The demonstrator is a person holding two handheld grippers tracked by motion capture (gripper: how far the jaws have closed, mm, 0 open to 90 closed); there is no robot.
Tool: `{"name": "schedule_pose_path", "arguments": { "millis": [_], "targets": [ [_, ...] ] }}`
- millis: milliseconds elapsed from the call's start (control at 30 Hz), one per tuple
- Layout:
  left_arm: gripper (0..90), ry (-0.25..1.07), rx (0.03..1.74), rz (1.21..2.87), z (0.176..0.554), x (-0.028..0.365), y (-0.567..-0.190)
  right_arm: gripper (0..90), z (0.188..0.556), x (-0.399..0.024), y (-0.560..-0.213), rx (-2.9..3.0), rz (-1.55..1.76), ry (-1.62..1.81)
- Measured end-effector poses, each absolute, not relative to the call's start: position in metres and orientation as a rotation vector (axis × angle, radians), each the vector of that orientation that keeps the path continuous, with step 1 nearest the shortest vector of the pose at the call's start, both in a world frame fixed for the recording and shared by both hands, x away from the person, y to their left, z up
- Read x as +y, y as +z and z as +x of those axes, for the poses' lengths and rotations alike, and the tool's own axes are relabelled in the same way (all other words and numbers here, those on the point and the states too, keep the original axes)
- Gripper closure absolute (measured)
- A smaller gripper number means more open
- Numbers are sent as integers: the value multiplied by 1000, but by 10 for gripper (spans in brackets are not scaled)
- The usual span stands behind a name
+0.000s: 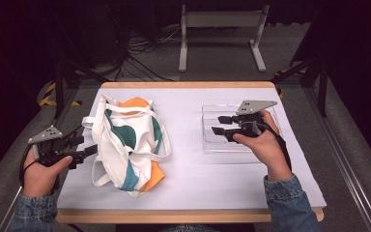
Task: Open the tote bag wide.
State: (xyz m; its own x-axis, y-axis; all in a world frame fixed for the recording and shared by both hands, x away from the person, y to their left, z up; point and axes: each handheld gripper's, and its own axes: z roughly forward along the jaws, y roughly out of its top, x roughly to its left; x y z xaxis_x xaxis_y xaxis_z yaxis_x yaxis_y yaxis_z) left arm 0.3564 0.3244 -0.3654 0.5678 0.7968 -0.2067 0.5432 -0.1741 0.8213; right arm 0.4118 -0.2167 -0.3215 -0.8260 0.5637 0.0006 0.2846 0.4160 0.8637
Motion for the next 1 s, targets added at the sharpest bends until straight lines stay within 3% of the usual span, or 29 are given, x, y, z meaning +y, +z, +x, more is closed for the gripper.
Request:
{"name": "schedule_pose_path", "arguments": {
  "millis": [400,1000],
  "targets": [
    [263,342,1060,1870,354,321,-360,505,405,-209,-316,2388,704,1445],
    [245,336,1043,1877,347,318,-358,466,400,-142,-329,2532,549,1459]
  ]
}}
